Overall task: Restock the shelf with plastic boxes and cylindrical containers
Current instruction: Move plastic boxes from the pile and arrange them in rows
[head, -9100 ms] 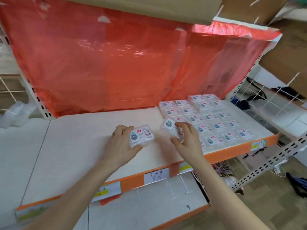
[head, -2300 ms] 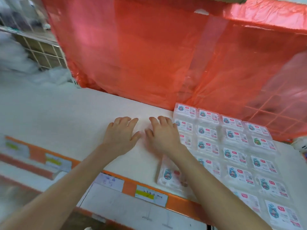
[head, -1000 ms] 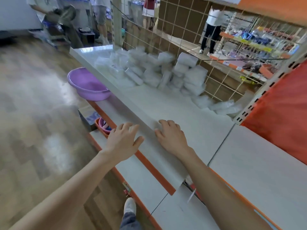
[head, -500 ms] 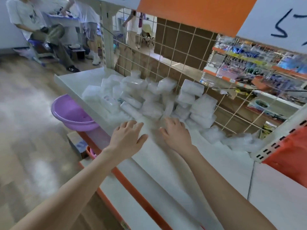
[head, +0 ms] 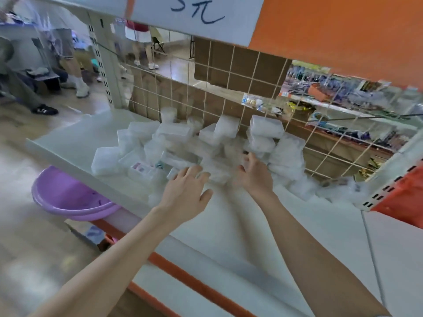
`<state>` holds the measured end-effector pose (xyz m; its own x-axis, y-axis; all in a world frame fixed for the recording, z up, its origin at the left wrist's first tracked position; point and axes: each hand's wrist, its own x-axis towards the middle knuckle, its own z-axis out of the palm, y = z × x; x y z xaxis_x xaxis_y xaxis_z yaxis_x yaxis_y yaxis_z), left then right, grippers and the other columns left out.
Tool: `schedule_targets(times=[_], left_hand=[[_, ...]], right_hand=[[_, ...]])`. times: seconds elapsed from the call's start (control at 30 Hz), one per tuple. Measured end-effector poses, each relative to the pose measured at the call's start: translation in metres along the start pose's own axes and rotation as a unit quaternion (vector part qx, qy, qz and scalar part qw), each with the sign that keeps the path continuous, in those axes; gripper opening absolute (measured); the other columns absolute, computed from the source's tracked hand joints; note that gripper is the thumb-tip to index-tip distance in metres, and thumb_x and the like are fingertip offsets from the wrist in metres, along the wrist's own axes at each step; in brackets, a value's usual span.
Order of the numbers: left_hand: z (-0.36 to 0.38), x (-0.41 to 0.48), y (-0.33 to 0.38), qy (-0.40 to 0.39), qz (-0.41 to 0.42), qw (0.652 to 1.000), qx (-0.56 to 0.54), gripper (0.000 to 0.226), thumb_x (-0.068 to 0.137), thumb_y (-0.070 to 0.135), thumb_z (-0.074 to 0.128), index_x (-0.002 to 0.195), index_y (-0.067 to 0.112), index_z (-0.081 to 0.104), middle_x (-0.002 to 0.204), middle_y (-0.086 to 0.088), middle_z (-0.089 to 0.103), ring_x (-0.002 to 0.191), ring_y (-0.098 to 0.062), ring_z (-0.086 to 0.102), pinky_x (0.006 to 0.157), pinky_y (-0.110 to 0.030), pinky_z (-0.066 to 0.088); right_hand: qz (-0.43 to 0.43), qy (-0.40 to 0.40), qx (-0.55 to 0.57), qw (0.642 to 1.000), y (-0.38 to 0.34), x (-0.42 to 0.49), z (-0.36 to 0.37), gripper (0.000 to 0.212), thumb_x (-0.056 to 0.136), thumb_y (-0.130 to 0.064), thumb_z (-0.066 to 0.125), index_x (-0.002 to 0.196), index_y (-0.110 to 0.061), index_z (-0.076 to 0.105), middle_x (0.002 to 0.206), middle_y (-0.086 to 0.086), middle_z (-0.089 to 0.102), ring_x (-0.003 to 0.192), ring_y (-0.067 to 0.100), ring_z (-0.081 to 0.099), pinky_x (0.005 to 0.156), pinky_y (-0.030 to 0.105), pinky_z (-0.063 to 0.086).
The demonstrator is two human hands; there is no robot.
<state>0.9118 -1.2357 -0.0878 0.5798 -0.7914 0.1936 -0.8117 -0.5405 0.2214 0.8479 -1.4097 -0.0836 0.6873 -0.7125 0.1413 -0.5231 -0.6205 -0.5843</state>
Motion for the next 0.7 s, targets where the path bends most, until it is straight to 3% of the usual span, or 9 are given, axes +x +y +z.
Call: schedule_targets(times=[0.17, 0.3, 0.4, 0.5, 0.63, 0.7], left_hand=[[-0.001, 0.01, -0.007, 0.014, 0.056, 0.998, -0.04, 0.044, 0.091, 0.035, 0.046, 0.133, 0.022, 0.044, 0.139, 0.003, 0.04, 0.124, -0.021, 0.038, 0.091, -0.033, 0.033], [-0.004, 0.019, 0.002, 0.015, 0.103, 0.989, -0.108, 0.049, 0.09, 0.033, 0.051, 0.135, 0.019, 0.042, 0.136, 0.002, 0.044, 0.123, -0.021, 0.04, 0.087, -0.032, 0.04], [-0.004, 0.027, 0.015, -0.014, 0.129, 0.983, -0.129, 0.065, 0.086, 0.039, 0.056, 0.142, 0.017, 0.031, 0.142, -0.001, 0.038, 0.127, -0.026, 0.035, 0.094, -0.034, 0.037], [-0.005, 0.032, 0.028, -0.042, 0.12, 0.981, -0.145, 0.084, 0.078, 0.042, 0.064, 0.145, 0.015, 0.021, 0.145, -0.005, 0.033, 0.129, -0.029, 0.032, 0.094, -0.038, 0.037], [-0.005, 0.035, 0.027, -0.05, 0.083, 0.964, -0.249, 0.069, 0.082, 0.036, 0.062, 0.141, 0.013, 0.033, 0.13, -0.009, 0.049, 0.116, -0.029, 0.047, 0.081, -0.028, 0.037], [-0.007, 0.034, 0.021, -0.119, 0.04, 0.91, -0.396, 0.049, 0.087, 0.033, 0.058, 0.131, 0.016, 0.046, 0.111, -0.001, 0.056, 0.094, -0.015, 0.057, 0.069, -0.019, 0.04]], right_hand=[[0.136, 0.053, 0.16, 0.976, 0.012, -0.016, -0.008, 0.024, 0.085, -0.015, 0.055, 0.108, -0.012, 0.054, 0.112, 0.004, 0.059, 0.098, 0.023, 0.057, 0.087, 0.041, 0.048], [0.185, 0.128, 0.286, 0.931, 0.011, -0.036, -0.021, 0.026, 0.085, -0.013, 0.055, 0.111, -0.012, 0.055, 0.089, -0.006, 0.058, 0.07, 0.009, 0.058, 0.071, 0.034, 0.054], [0.17, 0.148, 0.328, 0.917, -0.001, -0.049, -0.03, 0.025, 0.083, -0.012, 0.058, 0.107, -0.018, 0.056, 0.09, -0.007, 0.06, 0.075, 0.008, 0.061, 0.06, 0.021, 0.052], [0.152, 0.143, 0.35, 0.913, -0.015, -0.062, -0.034, 0.021, 0.083, -0.013, 0.061, 0.1, -0.024, 0.055, 0.091, -0.002, 0.064, 0.073, 0.009, 0.062, 0.058, 0.018, 0.053], [0.165, 0.126, 0.411, 0.888, -0.027, -0.077, -0.039, 0.008, 0.093, -0.021, 0.052, 0.094, -0.021, 0.06, 0.088, 0.002, 0.065, 0.069, 0.012, 0.064, 0.058, 0.02, 0.053], [0.17, 0.12, 0.426, 0.881, -0.029, -0.081, -0.041, 0.017, 0.097, -0.021, 0.043, 0.094, -0.02, 0.06, 0.088, 0.003, 0.067, 0.069, 0.013, 0.065, 0.063, 0.024, 0.053]])
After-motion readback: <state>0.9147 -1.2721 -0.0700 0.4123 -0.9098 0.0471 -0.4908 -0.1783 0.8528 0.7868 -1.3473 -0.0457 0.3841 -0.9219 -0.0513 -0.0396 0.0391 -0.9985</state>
